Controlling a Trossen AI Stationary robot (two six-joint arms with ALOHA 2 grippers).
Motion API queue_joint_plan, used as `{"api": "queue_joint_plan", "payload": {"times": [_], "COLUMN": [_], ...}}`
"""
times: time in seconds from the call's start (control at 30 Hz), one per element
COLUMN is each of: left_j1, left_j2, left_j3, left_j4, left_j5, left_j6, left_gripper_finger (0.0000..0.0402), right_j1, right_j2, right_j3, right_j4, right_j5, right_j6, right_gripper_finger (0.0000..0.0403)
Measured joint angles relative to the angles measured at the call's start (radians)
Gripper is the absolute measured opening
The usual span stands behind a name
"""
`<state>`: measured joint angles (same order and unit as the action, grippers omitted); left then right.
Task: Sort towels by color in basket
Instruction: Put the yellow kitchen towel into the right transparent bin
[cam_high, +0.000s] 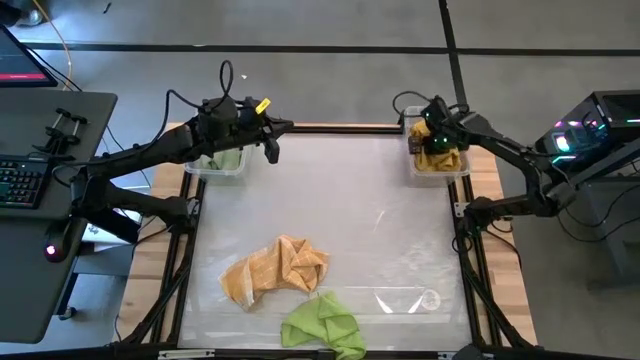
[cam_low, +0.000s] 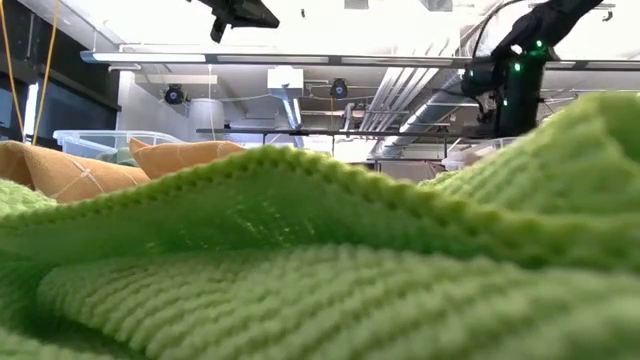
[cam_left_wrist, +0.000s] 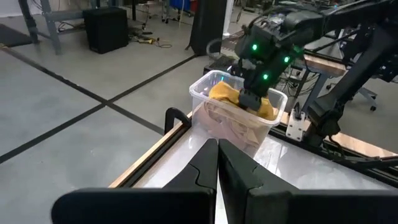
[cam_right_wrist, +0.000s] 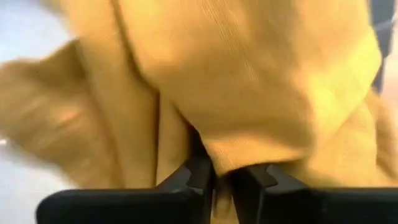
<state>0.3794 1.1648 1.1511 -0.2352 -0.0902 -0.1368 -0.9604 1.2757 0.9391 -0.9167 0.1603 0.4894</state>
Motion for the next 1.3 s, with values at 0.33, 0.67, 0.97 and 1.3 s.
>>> {"api": "queue_joint_plan", "payload": {"times": [0.33, 0.67, 0.97, 1.3], "left_j1": [0.000, 0.000, 0.000, 0.000], "left_j2": [0.000, 0.000, 0.000, 0.000], "left_j3": [0.000, 0.000, 0.000, 0.000], "left_j4": [-0.003, -0.003, -0.003, -0.004], "left_j5": [0.000, 0.001, 0.001, 0.001], "left_j6": [0.000, 0.005, 0.017, 0.018], "left_gripper_finger": [0.0000, 0.0000, 0.0000, 0.0000], "right_j1": [-0.002, 0.008, 0.007, -0.022], "right_j2": [0.000, 0.007, 0.073, 0.075], "right_j3": [0.231, 0.219, -0.008, -0.034], "right_j4": [-0.147, 0.033, 0.223, 0.218], "right_j5": [0.067, 0.030, 0.049, 0.048], "right_j6": [-0.028, -0.064, 0.015, 0.086], "right_gripper_finger": [0.0123, 0.0155, 0.0037, 0.0050]}}
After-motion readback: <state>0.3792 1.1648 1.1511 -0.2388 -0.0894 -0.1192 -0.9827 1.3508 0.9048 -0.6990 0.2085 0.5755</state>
